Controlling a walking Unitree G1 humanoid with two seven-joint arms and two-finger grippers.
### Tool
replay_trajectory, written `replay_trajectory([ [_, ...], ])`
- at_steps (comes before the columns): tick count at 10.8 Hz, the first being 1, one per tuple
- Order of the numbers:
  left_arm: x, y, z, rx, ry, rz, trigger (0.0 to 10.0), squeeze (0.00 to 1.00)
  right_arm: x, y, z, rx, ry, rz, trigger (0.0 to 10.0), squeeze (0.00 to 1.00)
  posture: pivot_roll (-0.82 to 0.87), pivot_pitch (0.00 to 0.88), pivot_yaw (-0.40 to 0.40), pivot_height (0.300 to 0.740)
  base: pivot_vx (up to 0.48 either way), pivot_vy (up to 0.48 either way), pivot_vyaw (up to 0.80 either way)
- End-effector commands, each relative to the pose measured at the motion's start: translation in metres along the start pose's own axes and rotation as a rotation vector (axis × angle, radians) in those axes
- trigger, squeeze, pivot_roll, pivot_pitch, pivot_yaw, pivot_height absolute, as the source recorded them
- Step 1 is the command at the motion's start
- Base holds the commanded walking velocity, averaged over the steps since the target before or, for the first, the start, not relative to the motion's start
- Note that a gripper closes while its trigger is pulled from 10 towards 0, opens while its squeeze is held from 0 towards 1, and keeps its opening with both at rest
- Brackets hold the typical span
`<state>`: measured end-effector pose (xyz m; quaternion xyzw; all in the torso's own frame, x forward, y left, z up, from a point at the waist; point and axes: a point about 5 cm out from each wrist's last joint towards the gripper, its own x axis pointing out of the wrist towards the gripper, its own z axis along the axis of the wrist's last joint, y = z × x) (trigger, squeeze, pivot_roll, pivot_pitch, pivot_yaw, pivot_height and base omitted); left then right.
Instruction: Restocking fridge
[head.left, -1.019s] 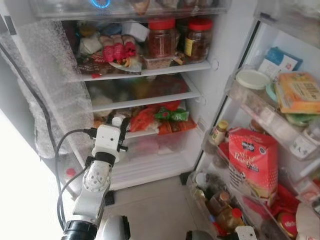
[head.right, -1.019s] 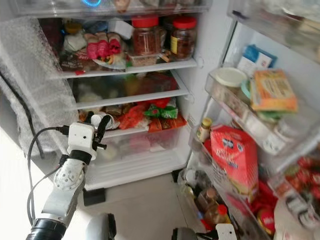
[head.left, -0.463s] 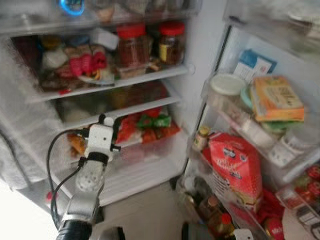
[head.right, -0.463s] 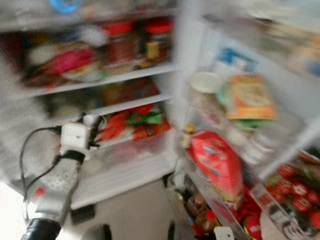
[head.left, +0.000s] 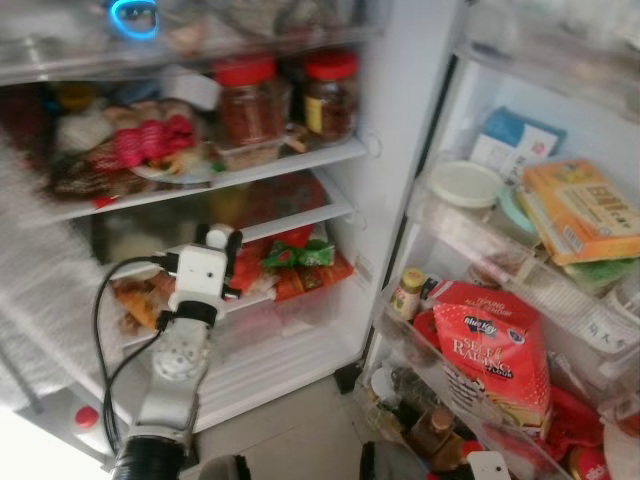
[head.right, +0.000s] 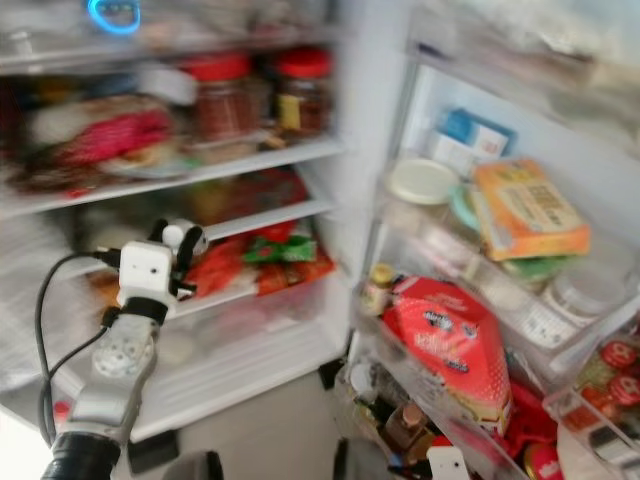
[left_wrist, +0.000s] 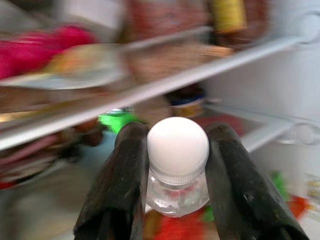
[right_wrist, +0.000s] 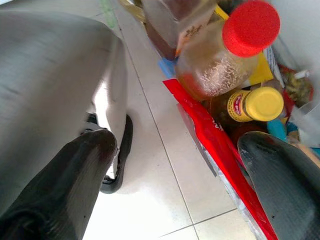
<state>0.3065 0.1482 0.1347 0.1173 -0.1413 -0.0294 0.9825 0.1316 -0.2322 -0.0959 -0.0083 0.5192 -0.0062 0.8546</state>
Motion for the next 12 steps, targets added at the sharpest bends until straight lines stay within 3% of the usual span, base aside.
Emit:
replay_trajectory([
  [1, 0.006, 0.003, 0.007, 0.027, -0.04, -0.003, 10.0, 0.0, 0.001, 0.001, 0.003, 0.002, -0.009, 0.004, 10.0, 0.0, -0.1, 0.02, -0.036, 0.616, 0.334, 0.0, 0.0],
  [5, 0.008, 0.013, 0.0, 0.068, -0.031, 0.031, 10.0, 0.0, 0.001, 0.001, 0.003, 0.003, -0.009, 0.006, 10.0, 0.0, -0.1, 0.021, -0.038, 0.616, 0.243, 0.0, 0.0],
  [9, -0.017, 0.04, -0.039, 0.149, 0.094, 0.134, 10.0, 0.0, 0.0, 0.0, 0.003, 0.005, -0.011, 0.008, 10.0, 0.0, -0.11, 0.027, -0.051, 0.616, 0.0, 0.0, 0.0],
  [12, -0.032, 0.04, -0.071, 0.096, 0.263, 0.117, 10.0, 0.0, 0.0, -0.001, 0.004, 0.005, -0.013, 0.01, 10.0, 0.0, -0.11, 0.025, -0.058, 0.616, 0.0, 0.0, 0.0],
])
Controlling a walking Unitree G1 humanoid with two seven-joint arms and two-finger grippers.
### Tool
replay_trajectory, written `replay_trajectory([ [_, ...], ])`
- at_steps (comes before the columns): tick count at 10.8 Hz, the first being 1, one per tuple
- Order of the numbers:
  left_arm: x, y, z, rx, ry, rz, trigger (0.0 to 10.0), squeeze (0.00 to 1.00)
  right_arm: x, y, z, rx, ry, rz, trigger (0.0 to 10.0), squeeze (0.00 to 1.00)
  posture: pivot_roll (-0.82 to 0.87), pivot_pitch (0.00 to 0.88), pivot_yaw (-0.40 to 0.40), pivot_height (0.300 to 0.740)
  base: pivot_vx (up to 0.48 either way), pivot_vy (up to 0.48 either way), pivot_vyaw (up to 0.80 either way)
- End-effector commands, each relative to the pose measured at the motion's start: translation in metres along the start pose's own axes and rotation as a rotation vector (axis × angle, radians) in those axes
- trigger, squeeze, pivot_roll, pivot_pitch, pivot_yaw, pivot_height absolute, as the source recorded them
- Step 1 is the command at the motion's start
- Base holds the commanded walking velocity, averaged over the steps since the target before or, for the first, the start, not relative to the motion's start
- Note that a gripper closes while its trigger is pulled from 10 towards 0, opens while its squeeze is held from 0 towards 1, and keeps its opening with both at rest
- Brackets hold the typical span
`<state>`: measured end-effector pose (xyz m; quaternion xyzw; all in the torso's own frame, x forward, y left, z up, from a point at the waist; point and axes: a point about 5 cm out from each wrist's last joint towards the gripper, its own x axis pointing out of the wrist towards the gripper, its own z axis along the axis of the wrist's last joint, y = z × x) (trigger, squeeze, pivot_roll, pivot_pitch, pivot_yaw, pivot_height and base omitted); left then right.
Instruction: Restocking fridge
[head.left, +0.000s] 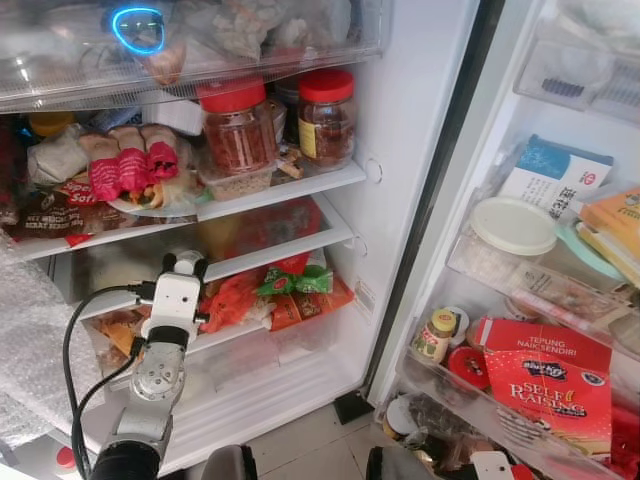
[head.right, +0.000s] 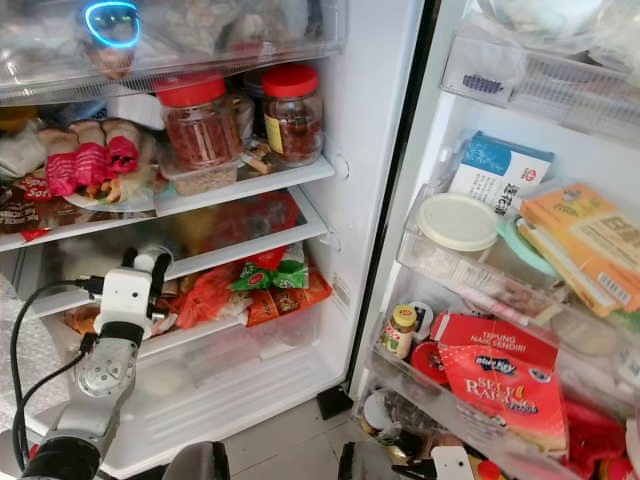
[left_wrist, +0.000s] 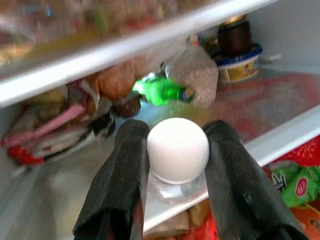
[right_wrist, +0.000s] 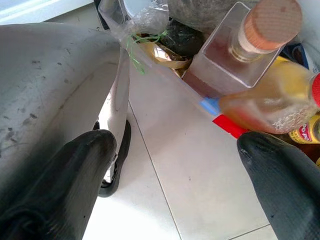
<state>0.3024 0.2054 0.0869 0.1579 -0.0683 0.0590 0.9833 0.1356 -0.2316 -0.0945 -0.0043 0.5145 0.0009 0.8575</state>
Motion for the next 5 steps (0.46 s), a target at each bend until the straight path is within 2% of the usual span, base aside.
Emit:
replay_trajectory([
  [1, -0.014, -0.003, -0.028, -0.011, 0.161, -0.015, 10.0, 0.0, -0.001, -0.002, 0.0, 0.007, -0.002, -0.004, 10.0, 0.0, -0.11, 0.024, -0.06, 0.616, 0.0, 0.0, 0.0],
  [2, -0.019, -0.006, -0.04, -0.055, 0.254, -0.038, 10.0, 0.0, -0.001, -0.002, 0.0, 0.004, -0.001, 0.001, 10.0, 0.0, -0.11, 0.025, -0.061, 0.616, 0.0, 0.0, 0.0],
  [3, -0.02, -0.002, -0.045, -0.106, 0.288, 0.018, 10.0, 0.0, -0.001, -0.002, 0.0, 0.002, -0.001, 0.002, 10.0, 0.0, -0.11, 0.022, -0.063, 0.616, 0.0, 0.0, 0.0],
  [4, -0.01, 0.007, -0.036, -0.192, 0.249, 0.119, 10.0, 0.0, -0.001, -0.003, 0.0, 0.001, -0.001, 0.003, 10.0, 0.0, -0.11, 0.021, -0.066, 0.616, 0.0, 0.0, 0.0],
  [5, 0.004, 0.012, -0.03, -0.271, 0.251, 0.179, 10.0, 0.0, -0.001, -0.003, 0.0, -0.003, 0.0, 0.003, 10.0, 0.0, -0.11, 0.02, -0.07, 0.616, 0.0, 0.0, 0.0],
])
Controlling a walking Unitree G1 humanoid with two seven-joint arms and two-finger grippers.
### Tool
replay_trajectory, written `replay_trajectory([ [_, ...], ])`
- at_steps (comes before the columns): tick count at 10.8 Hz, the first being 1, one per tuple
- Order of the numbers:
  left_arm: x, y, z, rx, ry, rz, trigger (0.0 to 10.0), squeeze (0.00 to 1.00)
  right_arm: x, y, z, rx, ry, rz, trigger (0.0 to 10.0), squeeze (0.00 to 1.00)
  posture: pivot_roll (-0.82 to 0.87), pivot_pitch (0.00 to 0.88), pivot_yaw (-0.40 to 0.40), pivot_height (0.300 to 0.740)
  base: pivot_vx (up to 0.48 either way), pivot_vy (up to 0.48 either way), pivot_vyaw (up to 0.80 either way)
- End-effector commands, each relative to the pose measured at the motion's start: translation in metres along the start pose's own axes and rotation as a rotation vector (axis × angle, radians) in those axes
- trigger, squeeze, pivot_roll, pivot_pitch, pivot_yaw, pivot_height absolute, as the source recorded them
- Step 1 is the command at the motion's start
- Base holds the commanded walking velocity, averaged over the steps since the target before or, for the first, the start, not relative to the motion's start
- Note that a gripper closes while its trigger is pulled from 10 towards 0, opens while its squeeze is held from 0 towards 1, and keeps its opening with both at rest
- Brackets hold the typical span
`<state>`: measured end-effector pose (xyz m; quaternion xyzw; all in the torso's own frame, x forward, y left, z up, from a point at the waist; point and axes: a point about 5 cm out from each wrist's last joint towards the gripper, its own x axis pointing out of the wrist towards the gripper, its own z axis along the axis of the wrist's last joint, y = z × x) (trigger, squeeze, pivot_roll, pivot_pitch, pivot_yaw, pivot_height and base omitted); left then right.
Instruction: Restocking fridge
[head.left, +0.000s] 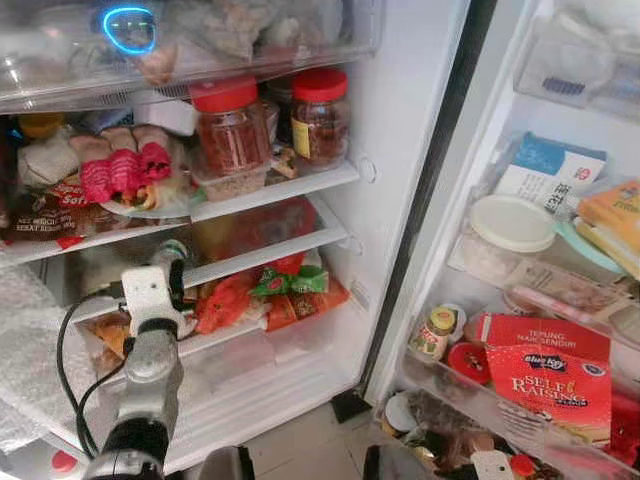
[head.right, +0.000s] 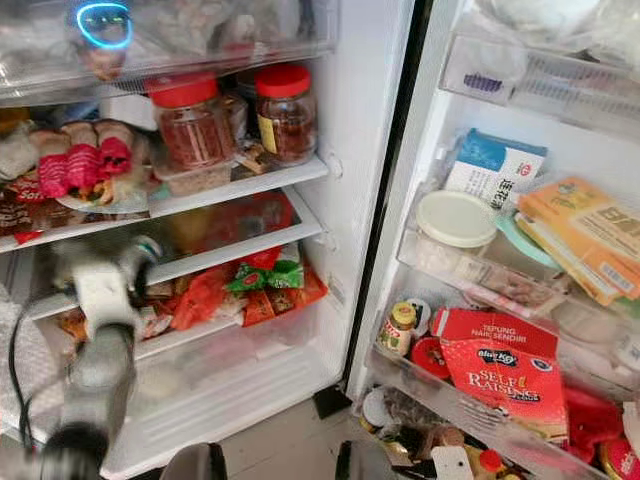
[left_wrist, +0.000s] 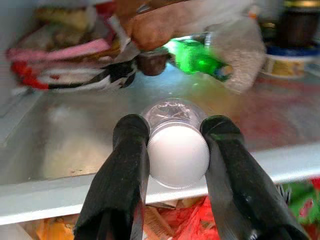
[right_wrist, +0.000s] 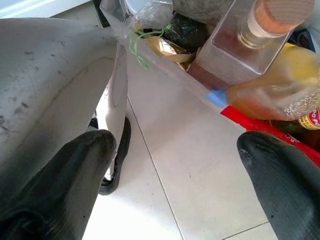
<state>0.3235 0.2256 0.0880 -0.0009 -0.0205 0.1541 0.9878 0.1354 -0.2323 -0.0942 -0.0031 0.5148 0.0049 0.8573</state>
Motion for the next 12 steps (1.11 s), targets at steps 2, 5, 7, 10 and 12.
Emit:
replay_trajectory([
  [2, 0.006, 0.0, -0.013, -0.067, 0.125, 0.062, 10.0, 0.0, 0.0, -0.003, 0.001, -0.002, -0.002, -0.005, 10.0, 0.0, -0.12, 0.018, -0.073, 0.616, 0.0, 0.0, 0.0],
  [5, 0.024, 0.002, -0.008, -0.224, 0.239, 0.172, 10.0, 0.0, -0.001, -0.004, 0.001, 0.002, -0.003, -0.011, 10.0, 0.0, -0.14, 0.017, -0.078, 0.616, 0.0, 0.0, 0.0],
  [7, 0.028, 0.012, -0.005, -0.262, 0.242, 0.252, 10.0, 0.93, -0.001, -0.004, 0.001, 0.002, -0.002, -0.01, 10.0, 0.0, -0.14, 0.018, -0.079, 0.616, 0.0, 0.0, 0.0],
  [10, 0.031, 0.018, 0.004, -0.285, 0.172, 0.293, 10.0, 1.0, -0.001, -0.004, 0.002, 0.002, -0.003, -0.013, 10.0, 0.0, -0.14, 0.016, -0.08, 0.616, 0.0, 0.0, 0.0],
  [12, 0.032, -0.005, 0.022, -0.131, 0.0, 0.087, 10.0, 0.0, -0.001, -0.005, 0.002, 0.008, -0.011, -0.027, 10.0, 0.0, -0.14, 0.012, -0.073, 0.616, 0.0, 0.0, 0.0],
])
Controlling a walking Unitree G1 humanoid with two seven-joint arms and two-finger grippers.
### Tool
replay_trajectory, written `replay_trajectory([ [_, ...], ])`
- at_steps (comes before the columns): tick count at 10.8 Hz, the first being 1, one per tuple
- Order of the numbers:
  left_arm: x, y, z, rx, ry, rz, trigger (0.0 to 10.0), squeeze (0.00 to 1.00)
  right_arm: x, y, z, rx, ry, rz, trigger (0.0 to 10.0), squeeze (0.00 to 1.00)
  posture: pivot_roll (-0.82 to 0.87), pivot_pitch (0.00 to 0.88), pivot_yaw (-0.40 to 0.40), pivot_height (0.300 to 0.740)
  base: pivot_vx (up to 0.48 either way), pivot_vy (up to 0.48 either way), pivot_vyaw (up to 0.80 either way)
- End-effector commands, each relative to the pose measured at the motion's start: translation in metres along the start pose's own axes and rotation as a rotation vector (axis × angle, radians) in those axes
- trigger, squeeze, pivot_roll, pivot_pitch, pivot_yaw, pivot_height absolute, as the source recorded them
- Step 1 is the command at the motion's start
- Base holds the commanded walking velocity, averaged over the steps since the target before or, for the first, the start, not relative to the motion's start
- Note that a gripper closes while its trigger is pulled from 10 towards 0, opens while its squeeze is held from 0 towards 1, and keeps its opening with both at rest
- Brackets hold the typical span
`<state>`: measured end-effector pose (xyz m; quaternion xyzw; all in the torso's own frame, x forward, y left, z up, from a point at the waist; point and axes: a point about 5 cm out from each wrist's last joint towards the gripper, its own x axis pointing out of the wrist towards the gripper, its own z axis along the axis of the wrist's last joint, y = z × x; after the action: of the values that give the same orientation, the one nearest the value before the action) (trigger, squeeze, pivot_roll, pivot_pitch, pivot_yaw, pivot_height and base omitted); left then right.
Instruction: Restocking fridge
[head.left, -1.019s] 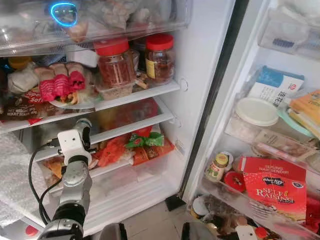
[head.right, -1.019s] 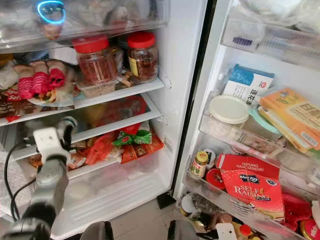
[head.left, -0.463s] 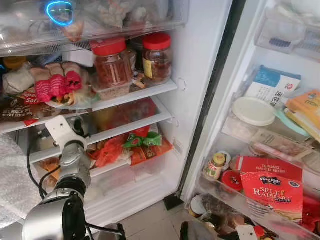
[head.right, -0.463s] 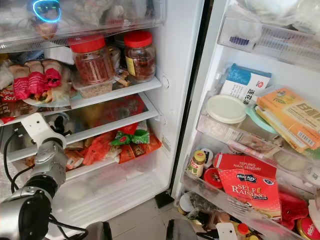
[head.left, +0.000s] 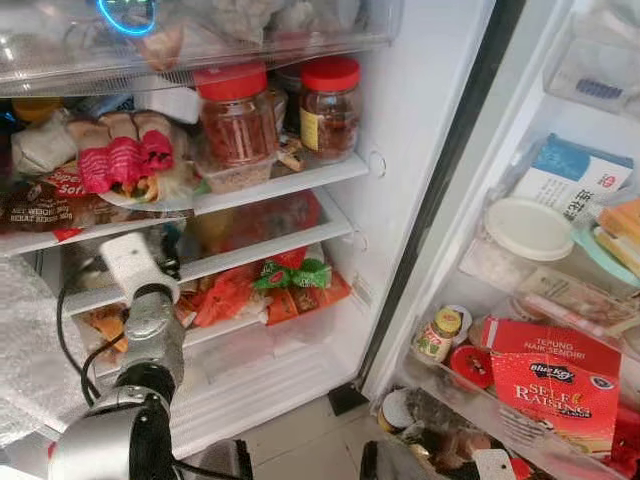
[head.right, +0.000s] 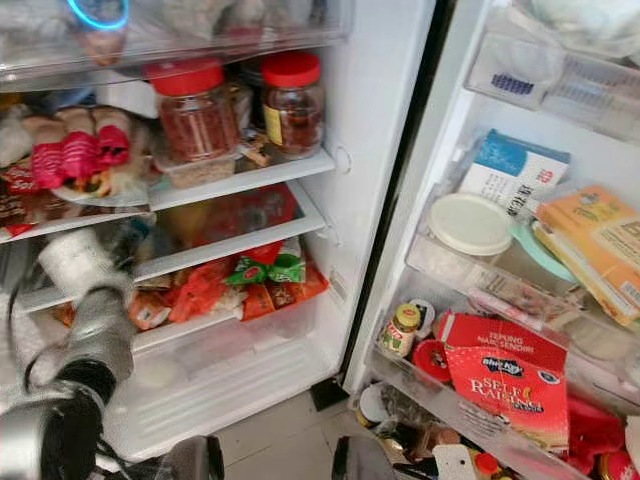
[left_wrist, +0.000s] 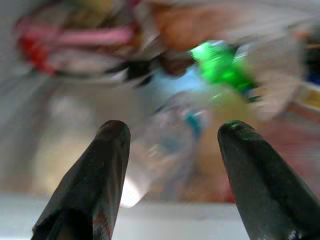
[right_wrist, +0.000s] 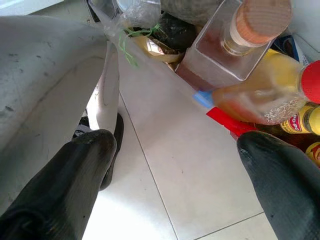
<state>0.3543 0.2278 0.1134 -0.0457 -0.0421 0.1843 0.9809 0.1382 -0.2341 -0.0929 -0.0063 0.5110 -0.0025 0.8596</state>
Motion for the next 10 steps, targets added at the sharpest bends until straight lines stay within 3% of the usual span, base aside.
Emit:
replay_trajectory([
  [1, -0.009, -0.009, -0.006, 0.084, -0.03, -0.084, 10.0, 0.0, -0.001, -0.003, -0.001, 0.006, 0.0, -0.011, 10.0, 0.0, -0.13, 0.013, -0.069, 0.616, 0.0, 0.0, 0.0],
  [2, -0.026, -0.023, -0.014, 0.191, -0.087, -0.217, 10.0, 0.0, -0.001, -0.002, -0.001, 0.007, 0.001, -0.009, 10.0, 0.0, -0.13, 0.013, -0.065, 0.616, 0.0, 0.0, 0.0],
  [3, -0.039, -0.029, -0.021, 0.234, -0.101, -0.294, 10.0, 0.0, -0.001, -0.002, -0.001, 0.007, 0.0, -0.008, 10.0, 0.0, -0.13, 0.013, -0.059, 0.616, 0.0, 0.0, 0.0],
  [4, -0.063, -0.026, -0.034, 0.269, -0.101, -0.338, 10.0, 0.0, -0.001, -0.002, -0.001, 0.01, -0.001, -0.007, 10.0, 0.0, -0.13, 0.014, -0.053, 0.616, 0.0, 0.0, 0.0],
  [5, -0.078, -0.02, -0.037, 0.269, -0.099, -0.324, 10.0, 0.0, -0.001, -0.002, -0.001, 0.012, -0.001, -0.007, 10.0, 0.0, -0.12, 0.016, -0.052, 0.616, 0.0, 0.0, 0.0],
  [10, -0.085, -0.019, -0.034, 0.268, -0.06, -0.313, 10.0, 0.0, -0.001, -0.001, -0.004, 0.017, -0.001, -0.006, 10.0, 0.0, -0.12, 0.0, -0.034, 0.616, -0.236, 0.0, 0.0],
])
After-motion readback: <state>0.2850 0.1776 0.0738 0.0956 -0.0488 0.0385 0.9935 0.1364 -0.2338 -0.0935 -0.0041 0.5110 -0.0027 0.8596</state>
